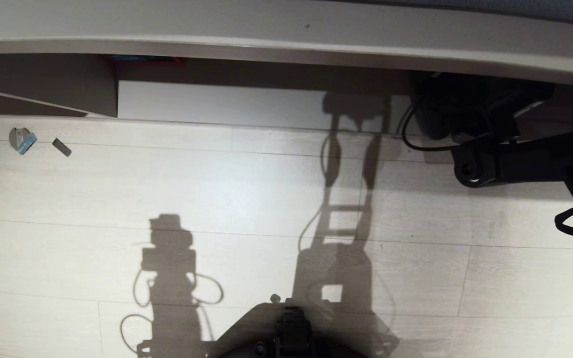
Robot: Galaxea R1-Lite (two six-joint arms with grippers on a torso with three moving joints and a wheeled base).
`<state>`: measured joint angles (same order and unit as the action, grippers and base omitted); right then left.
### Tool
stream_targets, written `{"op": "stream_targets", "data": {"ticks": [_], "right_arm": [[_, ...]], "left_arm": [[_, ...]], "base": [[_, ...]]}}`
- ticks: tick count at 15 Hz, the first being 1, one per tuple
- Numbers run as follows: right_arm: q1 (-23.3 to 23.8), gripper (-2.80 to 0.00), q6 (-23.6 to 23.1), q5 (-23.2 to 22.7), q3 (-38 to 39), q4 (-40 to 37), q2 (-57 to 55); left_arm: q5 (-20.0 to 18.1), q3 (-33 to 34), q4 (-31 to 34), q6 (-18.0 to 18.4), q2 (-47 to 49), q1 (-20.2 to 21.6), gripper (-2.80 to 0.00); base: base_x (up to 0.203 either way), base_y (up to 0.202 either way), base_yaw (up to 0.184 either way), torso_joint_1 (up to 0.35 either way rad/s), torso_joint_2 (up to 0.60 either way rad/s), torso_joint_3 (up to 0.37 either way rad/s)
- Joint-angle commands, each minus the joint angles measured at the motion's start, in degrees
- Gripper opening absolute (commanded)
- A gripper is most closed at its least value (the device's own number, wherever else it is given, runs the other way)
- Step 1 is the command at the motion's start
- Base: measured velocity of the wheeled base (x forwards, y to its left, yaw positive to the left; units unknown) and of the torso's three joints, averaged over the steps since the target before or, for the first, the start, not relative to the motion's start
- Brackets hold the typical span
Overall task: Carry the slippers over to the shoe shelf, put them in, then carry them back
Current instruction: Pick up the slippers in the shoe cabinet, then place the slippers on the floor
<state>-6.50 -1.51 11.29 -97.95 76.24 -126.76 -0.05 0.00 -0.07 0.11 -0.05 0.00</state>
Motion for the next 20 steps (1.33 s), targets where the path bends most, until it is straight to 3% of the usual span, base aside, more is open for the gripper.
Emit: {"op": "stream_targets", "data": {"ticks": [1,3,7,14,20], "right_arm": [[-0.05,-2.8,-0.07,-0.04,0.18,0.47,1.58],[-0.49,-2.8,-0.24,0.0,1.9,0.45,3.99],[-2.01,-2.8,-0.33,-0.16,13.67,0.59,12.87],[-5.76,-2.8,-0.43,-0.58,45.3,0.77,29.92],[-13.4,-2.8,-4.94,-0.16,71.28,0.69,46.32]], "left_arm": [[0.05,0.0,-0.01,-0.02,0.05,0.0,-2.8],[0.02,0.0,-0.01,0.07,0.05,0.0,-2.8],[0.0,0.0,-0.01,0.07,0.05,0.0,-2.8],[0.05,0.0,-0.01,0.14,0.05,0.0,-2.8],[-0.03,0.0,-0.01,0.02,0.05,0.0,-2.8]], "base": [[0.0,0.0,0.0,0.0,0.0,0.0],[0.0,0.0,0.0,0.0,0.0,0.0],[0.0,0.0,0.0,0.0,0.0,0.0],[0.0,0.0,0.0,0.0,0.0,0.0],[0.0,0.0,0.0,0.0,0.0,0.0]]}}
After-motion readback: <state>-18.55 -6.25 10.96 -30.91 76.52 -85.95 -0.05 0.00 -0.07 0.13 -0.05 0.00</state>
